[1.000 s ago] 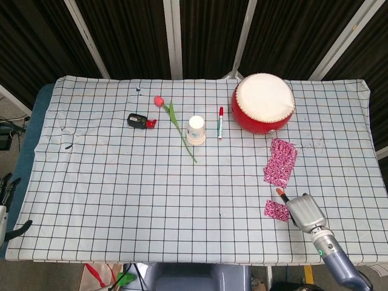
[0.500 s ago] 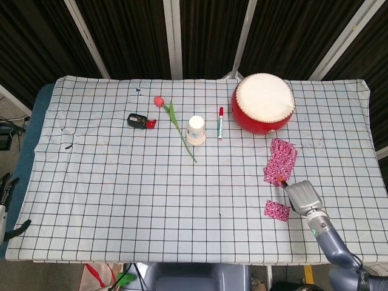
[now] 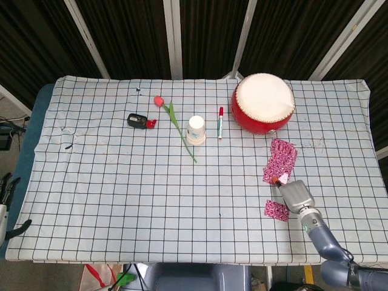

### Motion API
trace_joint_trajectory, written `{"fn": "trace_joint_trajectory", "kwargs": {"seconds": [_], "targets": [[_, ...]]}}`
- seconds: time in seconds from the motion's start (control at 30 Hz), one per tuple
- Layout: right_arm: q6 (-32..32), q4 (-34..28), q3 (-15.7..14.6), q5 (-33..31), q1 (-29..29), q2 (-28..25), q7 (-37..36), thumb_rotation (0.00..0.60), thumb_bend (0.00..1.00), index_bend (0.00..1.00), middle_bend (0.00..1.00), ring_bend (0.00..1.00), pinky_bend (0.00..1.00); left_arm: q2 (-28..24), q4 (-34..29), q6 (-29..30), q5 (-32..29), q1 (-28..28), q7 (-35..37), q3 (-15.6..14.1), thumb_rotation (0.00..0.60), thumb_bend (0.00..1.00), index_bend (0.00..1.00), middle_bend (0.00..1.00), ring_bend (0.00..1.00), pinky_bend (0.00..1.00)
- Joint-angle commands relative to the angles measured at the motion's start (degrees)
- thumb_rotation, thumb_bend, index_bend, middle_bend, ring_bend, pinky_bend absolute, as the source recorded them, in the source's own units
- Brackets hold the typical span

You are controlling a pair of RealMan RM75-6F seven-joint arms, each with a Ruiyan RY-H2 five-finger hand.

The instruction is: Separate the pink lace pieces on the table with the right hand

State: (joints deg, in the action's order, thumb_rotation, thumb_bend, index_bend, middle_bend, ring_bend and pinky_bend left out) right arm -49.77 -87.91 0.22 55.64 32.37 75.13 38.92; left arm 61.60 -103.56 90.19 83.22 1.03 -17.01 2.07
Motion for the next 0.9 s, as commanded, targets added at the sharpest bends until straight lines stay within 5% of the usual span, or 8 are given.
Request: {"fn": "trace_joint_trajectory", "kwargs": {"seconds": [0.03,0.9], "targets": [[-0.09,-0.01,-0.17,-0.35,0.40,0.30,0.37,0.600,0.76,0.13,0.84,0.81,0.47,-0.02,0.04,0.02,-0.09,0.01,0.09,0.05,0.600,0.25,0.12,0.00,0.00,0.02],[-2.84,-6.20,-2.44,-2.46,4.50,3.16,6.96,0.600,0.77,0.13,0.84,0.81,0.47,-0.33,0.22,0.07,0.08,-0.04,1.05,0.01,0.600,0.25,0.12,0.00,0.00,0.02]]}}
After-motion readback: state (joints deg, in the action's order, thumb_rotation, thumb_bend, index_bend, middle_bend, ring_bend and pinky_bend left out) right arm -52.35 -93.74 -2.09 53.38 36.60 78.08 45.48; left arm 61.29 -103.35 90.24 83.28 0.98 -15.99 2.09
